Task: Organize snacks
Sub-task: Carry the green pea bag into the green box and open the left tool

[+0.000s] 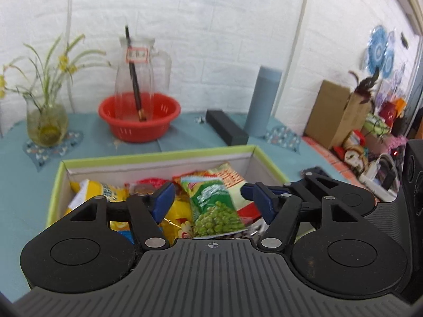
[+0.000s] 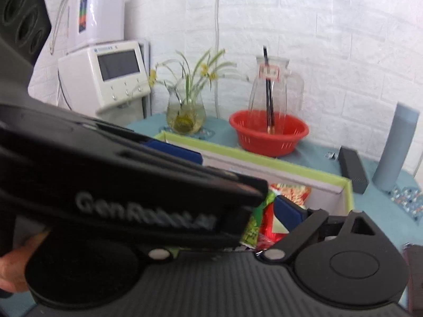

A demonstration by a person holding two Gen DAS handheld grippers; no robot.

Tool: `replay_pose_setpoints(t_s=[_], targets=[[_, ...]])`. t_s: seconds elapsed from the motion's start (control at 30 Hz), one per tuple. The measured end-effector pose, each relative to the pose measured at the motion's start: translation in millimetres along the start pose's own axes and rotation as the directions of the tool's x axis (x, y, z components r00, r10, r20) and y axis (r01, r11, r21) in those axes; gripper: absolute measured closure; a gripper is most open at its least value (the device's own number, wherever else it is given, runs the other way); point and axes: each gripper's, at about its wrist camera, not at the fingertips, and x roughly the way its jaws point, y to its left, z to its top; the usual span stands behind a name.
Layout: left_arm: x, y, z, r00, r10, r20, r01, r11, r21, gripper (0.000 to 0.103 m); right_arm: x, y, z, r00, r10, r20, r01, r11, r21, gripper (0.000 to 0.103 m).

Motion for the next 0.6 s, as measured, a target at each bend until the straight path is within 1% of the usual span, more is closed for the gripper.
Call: replay_pose_setpoints(t_s=[0.03, 0.07, 0.1, 0.17, 0.2, 0.27, 0.3, 0.37, 0.43, 0.47, 0.5, 0.57, 0.6], targets=[[-14, -3, -1, 1.0, -0.009, 0.02, 0.009, 1.0, 0.0, 0.051, -15, 3, 1, 1.0, -0.01, 0.024, 0.011, 1.0, -0.013, 0.009], [-26, -5, -3, 0.999, -0.02, 0.037, 0.02, 1.0, -0.001, 0.047, -29, 7, 1, 0.998, -0.022, 0.054, 0.024, 0.999, -0.026, 0.007], [-42, -8, -7, 0.998, -0.031, 0.056, 0.031, 1.0, -0.003, 0.041, -50, 13, -2, 0.996, -0.028, 0.079, 0.03, 0.999, -0.031, 0.001], [-67, -10, -20, 0.996, -0.043, 0.081, 0.044, 0.999, -0.01, 0.033, -81, 22, -14, 0.994, -0.02, 0.108, 0.024, 0.999, -0.036, 0.001], [-79, -11, -29, 0.995, -0.048, 0.089, 0.05, 0.999, -0.022, 0.033, -93, 27, -22, 0.994, -0.012, 0.11, 0.016, 0.999, -0.031, 0.001], [-95, -9, -50, 0.996, -0.038, 0.081, 0.043, 0.997, -0.059, 0.032, -111, 37, -43, 0.996, 0.026, 0.088, -0.025, 1.0, -0.005, 0.001], [-101, -8, -65, 0.997, -0.026, 0.066, 0.031, 0.996, -0.084, 0.03, -117, 42, -56, 0.997, 0.043, 0.067, -0.045, 0.999, 0.02, 0.001], [-104, -3, -93, 1.0, -0.013, 0.014, 0.015, 0.991, -0.134, 0.029, -118, 51, -81, 0.997, 0.078, 0.002, -0.078, 0.995, 0.057, 0.001], [-98, 4, -120, 0.997, -0.027, -0.071, 0.013, 0.981, -0.194, 0.031, -108, 59, -100, 0.994, 0.086, -0.073, -0.081, 0.994, 0.069, 0.001], [-93, 9, -131, 0.993, -0.03, -0.118, 0.002, 0.973, -0.231, 0.037, -102, 63, -107, 0.991, 0.08, -0.106, -0.073, 0.995, 0.063, 0.001], [-89, 15, -140, 0.985, -0.04, -0.167, -0.007, 0.963, -0.27, 0.043, -99, 66, -110, 0.99, 0.075, -0.119, -0.069, 0.996, 0.05, 0.001], [-85, 22, -149, 0.976, -0.067, -0.206, -0.001, 0.95, -0.311, 0.052, -93, 69, -110, 0.989, 0.078, -0.129, -0.076, 0.997, 0.019, 0.001], [-85, 25, -149, 0.976, -0.066, -0.209, -0.004, 0.948, -0.319, 0.053, -90, 70, -108, 0.988, 0.073, -0.137, -0.073, 0.997, 0.003, 0.001]])
